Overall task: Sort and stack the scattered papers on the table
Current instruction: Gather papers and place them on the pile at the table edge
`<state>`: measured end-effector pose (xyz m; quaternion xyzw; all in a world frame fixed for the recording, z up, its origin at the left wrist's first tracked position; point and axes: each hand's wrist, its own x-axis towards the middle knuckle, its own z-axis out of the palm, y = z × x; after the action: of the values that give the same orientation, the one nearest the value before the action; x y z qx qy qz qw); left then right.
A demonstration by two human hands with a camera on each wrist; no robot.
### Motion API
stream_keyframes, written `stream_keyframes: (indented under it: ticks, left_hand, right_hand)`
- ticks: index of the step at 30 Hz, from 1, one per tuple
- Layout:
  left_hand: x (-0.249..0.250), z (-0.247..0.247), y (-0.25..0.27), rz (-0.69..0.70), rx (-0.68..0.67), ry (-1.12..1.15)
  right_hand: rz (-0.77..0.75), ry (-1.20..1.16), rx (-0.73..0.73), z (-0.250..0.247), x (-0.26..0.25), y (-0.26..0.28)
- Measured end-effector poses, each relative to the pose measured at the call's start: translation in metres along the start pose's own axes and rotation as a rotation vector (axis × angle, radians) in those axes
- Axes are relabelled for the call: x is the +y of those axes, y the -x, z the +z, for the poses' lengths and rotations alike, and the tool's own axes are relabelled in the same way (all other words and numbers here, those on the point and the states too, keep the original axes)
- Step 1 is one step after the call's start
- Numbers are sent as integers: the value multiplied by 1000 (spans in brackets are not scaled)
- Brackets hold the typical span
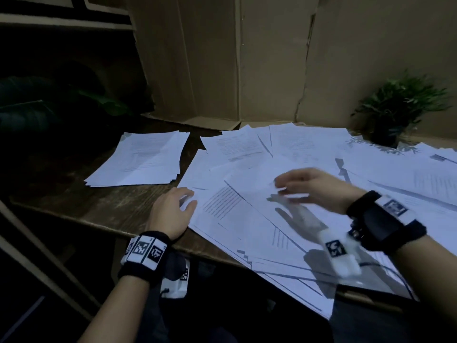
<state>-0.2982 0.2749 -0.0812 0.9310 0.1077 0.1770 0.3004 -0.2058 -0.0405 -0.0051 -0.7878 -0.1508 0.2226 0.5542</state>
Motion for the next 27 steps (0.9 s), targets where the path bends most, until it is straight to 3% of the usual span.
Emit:
stream_keyframes:
  ticks: [3,5,9,12,27]
  left_hand:
    - [1,0,2,-1,15,27]
    - [2,1,3,1,24,28]
    - [3,1,2,-5,51,27]
    - [3,3,2,-2,58,24]
    - [2,2,3,5,80,51]
  right_hand:
    - [38,93,246,-53,-7,13]
    - [149,308,367,-83,-1,18]
    - [387,689,241,-88,14,12]
    - [404,922,186,-74,17,3]
    - [345,938,206,-67,20,-42]
